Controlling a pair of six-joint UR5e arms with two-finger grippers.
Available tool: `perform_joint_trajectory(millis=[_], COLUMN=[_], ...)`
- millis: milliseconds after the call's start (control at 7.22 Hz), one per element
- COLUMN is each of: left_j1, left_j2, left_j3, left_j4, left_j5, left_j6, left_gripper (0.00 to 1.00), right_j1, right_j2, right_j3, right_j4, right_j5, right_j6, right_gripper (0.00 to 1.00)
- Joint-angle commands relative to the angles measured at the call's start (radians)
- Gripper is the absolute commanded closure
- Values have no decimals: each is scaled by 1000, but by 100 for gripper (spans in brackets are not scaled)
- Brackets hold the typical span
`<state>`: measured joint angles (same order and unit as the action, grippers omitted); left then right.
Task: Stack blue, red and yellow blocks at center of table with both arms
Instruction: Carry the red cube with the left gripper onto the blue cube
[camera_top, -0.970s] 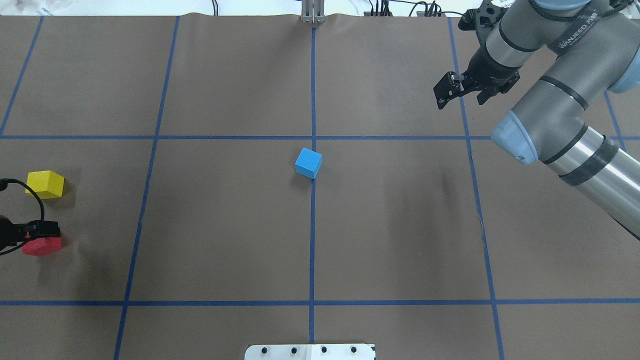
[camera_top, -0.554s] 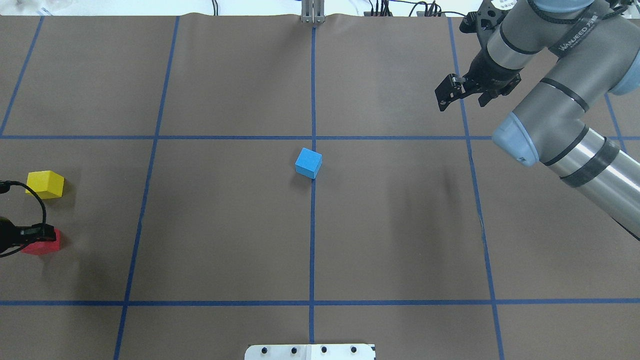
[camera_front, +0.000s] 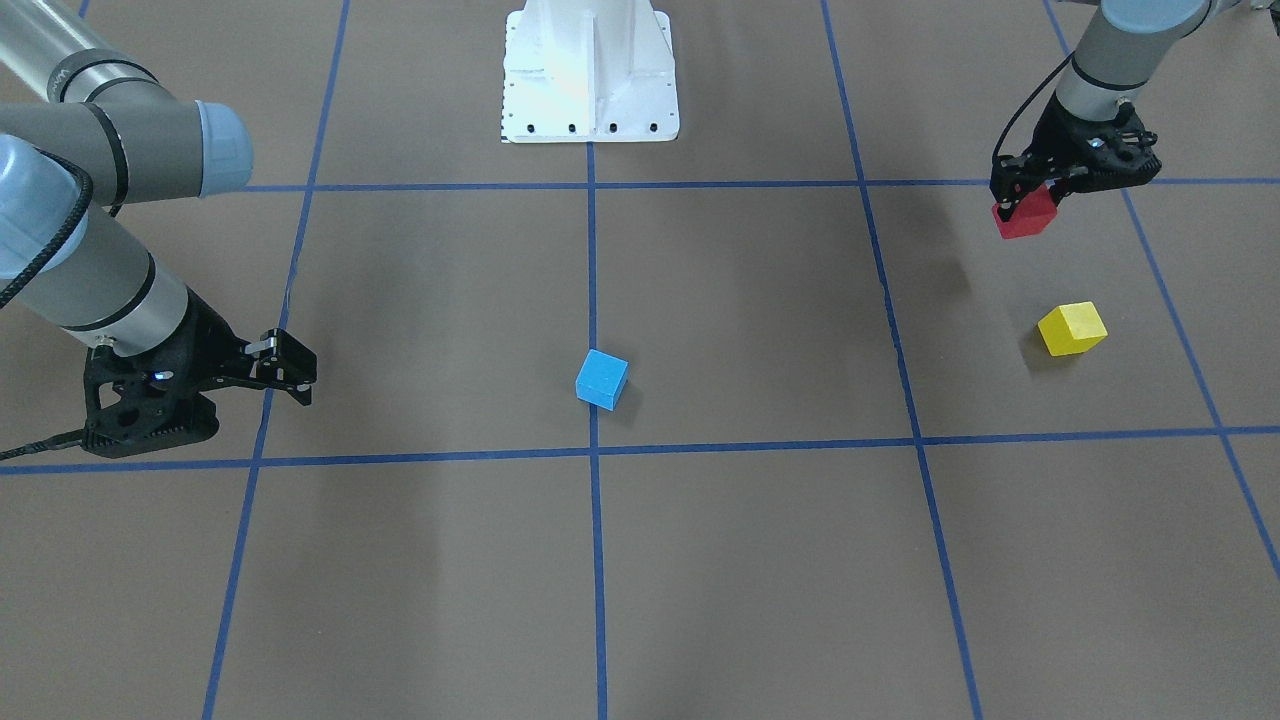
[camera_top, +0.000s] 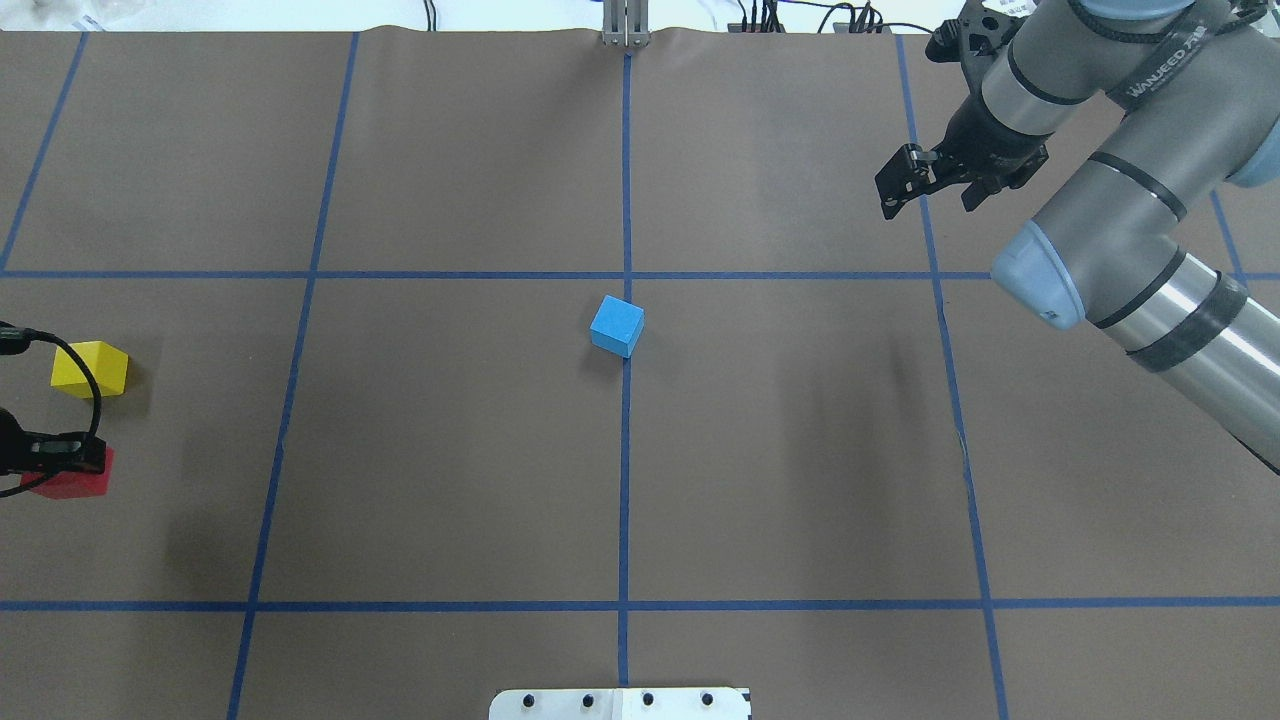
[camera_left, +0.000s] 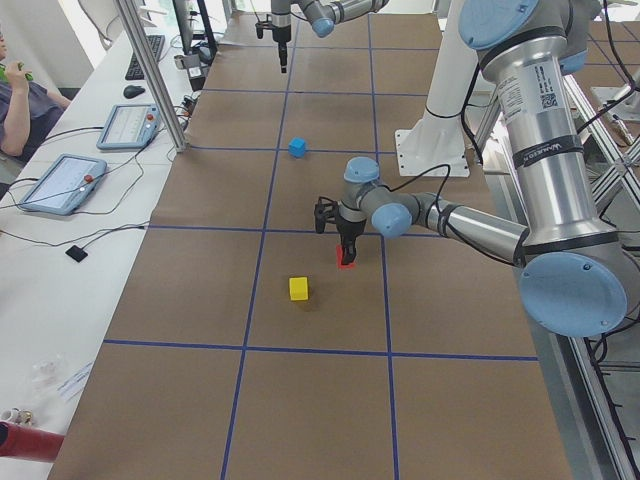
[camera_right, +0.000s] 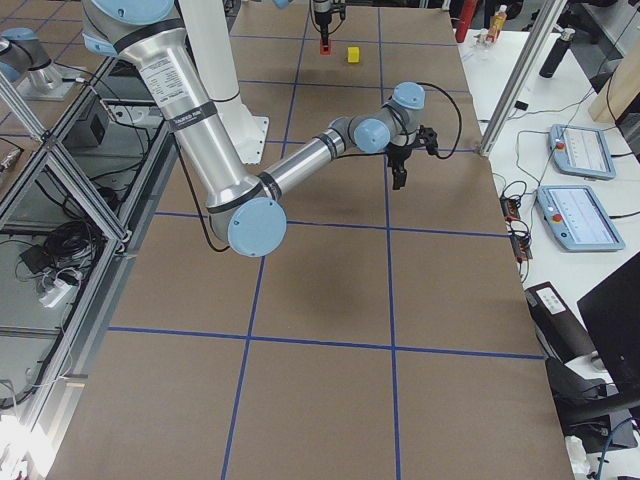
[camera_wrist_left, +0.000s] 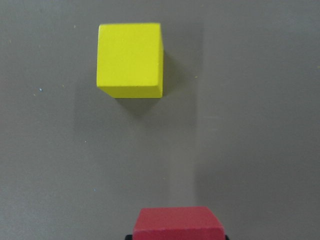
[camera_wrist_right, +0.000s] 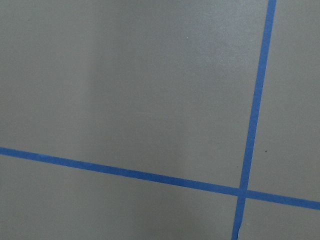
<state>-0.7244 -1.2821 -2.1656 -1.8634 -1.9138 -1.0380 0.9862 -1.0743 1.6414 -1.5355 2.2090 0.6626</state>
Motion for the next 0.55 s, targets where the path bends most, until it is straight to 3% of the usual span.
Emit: perform_joint_trajectory(millis=[0, 139, 277, 416], left_j1=[-7, 2, 40, 78], left_j2=[-361, -698, -931, -1009], left_j3=[-53, 20, 121, 198], left_j4=[390, 669, 791, 782], left_j5=[-14, -21, -16, -13], left_j6=[64, 65, 64, 67], left_gripper=[100, 100, 100, 100], right_j1=[46, 80, 115, 149], right_j2=[-57, -94, -134, -169], right_j3=[17, 20, 18, 15], right_j4=[2, 5, 8, 9], right_j5=[3, 9, 27, 35], right_j6=[-75, -134, -196, -237], right_gripper=[1, 1, 1, 1])
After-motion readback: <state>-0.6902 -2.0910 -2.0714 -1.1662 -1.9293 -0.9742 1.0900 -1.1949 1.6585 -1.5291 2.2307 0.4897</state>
